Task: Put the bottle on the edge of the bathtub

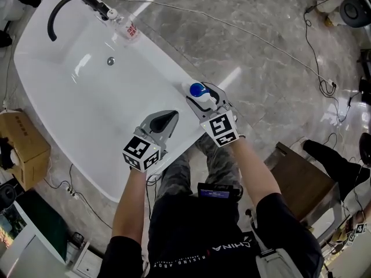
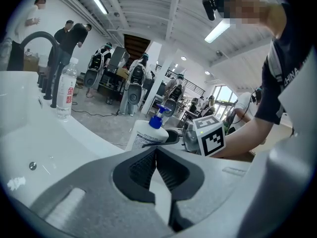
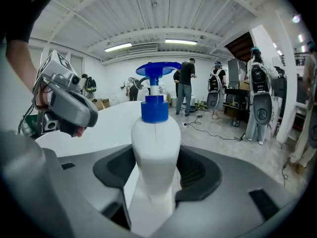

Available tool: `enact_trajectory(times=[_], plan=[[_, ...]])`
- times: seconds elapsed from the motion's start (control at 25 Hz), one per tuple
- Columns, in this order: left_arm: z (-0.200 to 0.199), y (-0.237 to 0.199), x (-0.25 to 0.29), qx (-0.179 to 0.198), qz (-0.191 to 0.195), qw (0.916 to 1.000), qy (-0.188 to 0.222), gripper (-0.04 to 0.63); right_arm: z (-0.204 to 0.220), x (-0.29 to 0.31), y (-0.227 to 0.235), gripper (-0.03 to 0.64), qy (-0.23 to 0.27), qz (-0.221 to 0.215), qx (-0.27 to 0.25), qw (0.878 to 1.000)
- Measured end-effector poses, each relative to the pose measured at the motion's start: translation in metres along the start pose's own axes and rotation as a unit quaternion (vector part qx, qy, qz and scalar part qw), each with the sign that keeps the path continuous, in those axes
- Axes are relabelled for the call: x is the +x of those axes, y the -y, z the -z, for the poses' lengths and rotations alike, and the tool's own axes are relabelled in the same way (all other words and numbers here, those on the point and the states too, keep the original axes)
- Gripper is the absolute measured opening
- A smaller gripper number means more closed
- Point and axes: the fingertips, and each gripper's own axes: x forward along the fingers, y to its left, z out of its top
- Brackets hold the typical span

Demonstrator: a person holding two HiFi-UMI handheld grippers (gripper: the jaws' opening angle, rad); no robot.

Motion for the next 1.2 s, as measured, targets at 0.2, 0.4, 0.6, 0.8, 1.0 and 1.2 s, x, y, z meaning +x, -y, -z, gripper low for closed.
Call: enact_trajectory(times=[0.2,0.4,0.6,0.8,1.0,1.2], plan=[[-0.003,0.000,-0.005,-0.004,-0.006,1.0000,-0.006,0.009,-0.001,0.001,0.000,0.265,-0.007,-0.003,-0.006,1.000],[-0.004,-0.007,-0.013,-0.008,-0.017,0.9998,-0.007,0.009,0.002,0.003,-0.001,0.267,-0.015,-0.018,0.013,1.000],[-0.005,-0.011,-0.016,-0.017,-0.025,0.9994,-0.015,0.009,0.000,0.004,-0.005,0.352,-0.017,-0.045,0.039,0.998],[-0.013,-0.006,-0.016,-0.030,-0.022,0.9992,-0.015,0.009,-0.001,-0.013,0.003,0.376,-0.038,-0.030,0.054,0.997],[-0.036,0.010,-0.023,-0.045,-0.014,0.9989,-0.005,0.009,-0.021,-0.047,0.008,0.376,-0.042,-0.008,0.120,0.992],[-0.057,0.041,-0.029,-0.032,0.012,0.9994,-0.003,0.009,-0.056,-0.095,0.016,0.356,-0.037,0.018,0.165,0.985]])
